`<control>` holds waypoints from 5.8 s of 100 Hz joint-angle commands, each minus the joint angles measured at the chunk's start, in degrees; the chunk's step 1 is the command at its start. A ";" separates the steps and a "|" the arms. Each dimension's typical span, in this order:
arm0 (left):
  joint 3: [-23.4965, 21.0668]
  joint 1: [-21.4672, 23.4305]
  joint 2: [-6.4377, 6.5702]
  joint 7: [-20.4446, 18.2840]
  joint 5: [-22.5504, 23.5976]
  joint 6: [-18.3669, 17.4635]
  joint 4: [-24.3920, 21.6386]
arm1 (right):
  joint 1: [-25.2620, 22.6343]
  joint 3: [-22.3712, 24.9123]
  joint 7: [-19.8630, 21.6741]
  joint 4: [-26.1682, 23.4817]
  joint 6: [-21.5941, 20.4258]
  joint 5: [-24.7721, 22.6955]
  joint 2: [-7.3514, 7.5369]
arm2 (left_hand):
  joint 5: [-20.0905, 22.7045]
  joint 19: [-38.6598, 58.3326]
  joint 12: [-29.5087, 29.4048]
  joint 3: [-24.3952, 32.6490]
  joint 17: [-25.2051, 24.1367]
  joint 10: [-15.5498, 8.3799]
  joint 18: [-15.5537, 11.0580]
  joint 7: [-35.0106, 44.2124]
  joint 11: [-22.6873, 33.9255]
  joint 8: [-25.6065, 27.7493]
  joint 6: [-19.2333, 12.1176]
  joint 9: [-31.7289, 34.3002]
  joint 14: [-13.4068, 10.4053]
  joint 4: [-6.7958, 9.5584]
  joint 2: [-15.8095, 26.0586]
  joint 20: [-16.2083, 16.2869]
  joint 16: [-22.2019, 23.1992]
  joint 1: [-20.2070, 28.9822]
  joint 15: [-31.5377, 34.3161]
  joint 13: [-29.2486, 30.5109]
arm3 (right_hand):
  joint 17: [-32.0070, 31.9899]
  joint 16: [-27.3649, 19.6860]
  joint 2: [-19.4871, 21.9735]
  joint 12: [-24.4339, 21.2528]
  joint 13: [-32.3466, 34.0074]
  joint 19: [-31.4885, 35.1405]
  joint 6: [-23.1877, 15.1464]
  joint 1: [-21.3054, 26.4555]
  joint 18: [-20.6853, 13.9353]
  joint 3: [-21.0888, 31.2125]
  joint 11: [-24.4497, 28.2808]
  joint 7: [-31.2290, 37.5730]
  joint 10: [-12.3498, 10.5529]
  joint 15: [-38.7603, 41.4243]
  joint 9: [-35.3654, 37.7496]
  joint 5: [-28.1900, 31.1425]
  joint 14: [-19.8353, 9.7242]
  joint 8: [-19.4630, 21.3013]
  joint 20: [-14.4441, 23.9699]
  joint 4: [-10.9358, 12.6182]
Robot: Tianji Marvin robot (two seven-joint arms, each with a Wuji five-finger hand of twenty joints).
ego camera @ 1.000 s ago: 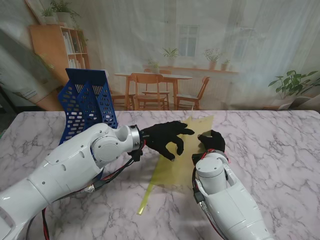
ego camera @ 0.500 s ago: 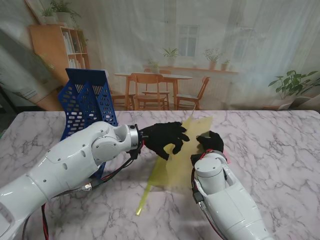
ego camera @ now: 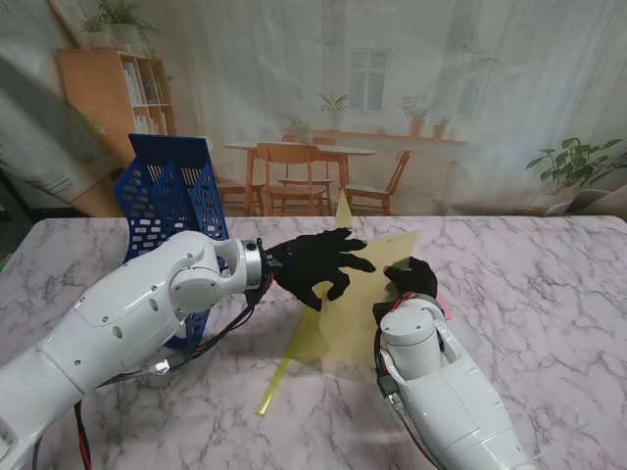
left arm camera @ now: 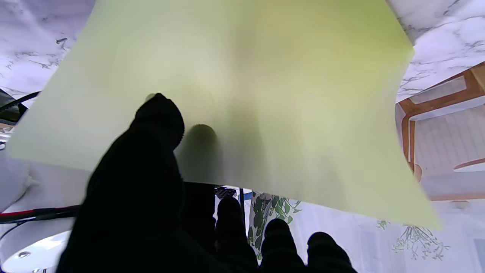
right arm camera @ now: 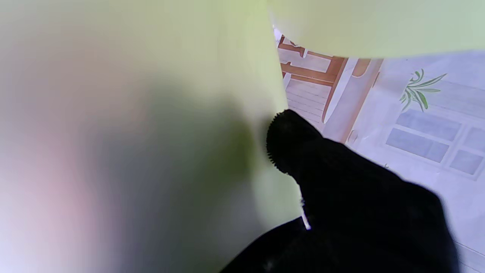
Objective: Open the sliding file folder, put the receipt in and insert it into the document holder
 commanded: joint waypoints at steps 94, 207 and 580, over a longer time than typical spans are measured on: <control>8.93 -5.39 -2.34 4.55 -1.66 2.84 8.33 | -1.73 0.78 6.43 -3.23 2.60 -0.15 1.64 | 6.27 15.15 3.51 -7.28 1.05 3.81 -7.30 -15.94 5.96 -0.58 0.76 10.39 -0.26 -1.69 12.82 15.20 4.82 10.59 14.42 7.81 | 0.86 1.57 3.03 1.47 1.72 3.53 -3.62 4.81 1.98 4.13 4.29 2.97 0.83 4.68 0.59 1.33 -0.43 0.33 1.66 1.33; -25.53 20.08 2.45 7.49 12.59 -10.55 -8.50 | -3.19 -3.76 19.26 -3.58 9.44 -13.69 6.22 | 1.85 38.82 6.72 -8.72 0.94 4.53 -6.92 -11.53 8.91 7.17 2.06 28.00 1.05 -2.48 16.48 19.32 8.67 13.71 17.18 21.26 | -22.21 -1.42 9.90 0.10 -12.02 -2.77 0.97 -7.01 -1.49 -9.45 1.95 -16.12 3.92 -11.77 -18.24 -10.86 5.29 -3.84 8.30 4.66; -16.28 13.96 3.03 0.93 10.65 -7.05 -6.98 | -0.01 -12.58 24.13 7.85 17.23 -55.51 15.07 | 1.47 39.79 6.55 -11.50 3.00 2.93 -4.90 -14.78 6.68 13.27 -1.26 29.21 1.02 -2.15 18.67 19.52 8.96 14.54 16.63 25.37 | -53.65 -10.74 9.94 -14.75 -59.16 -34.23 -7.98 -21.14 -6.31 -29.37 -32.77 -28.02 -2.01 -35.93 -61.83 -10.72 -4.05 -2.89 14.32 9.43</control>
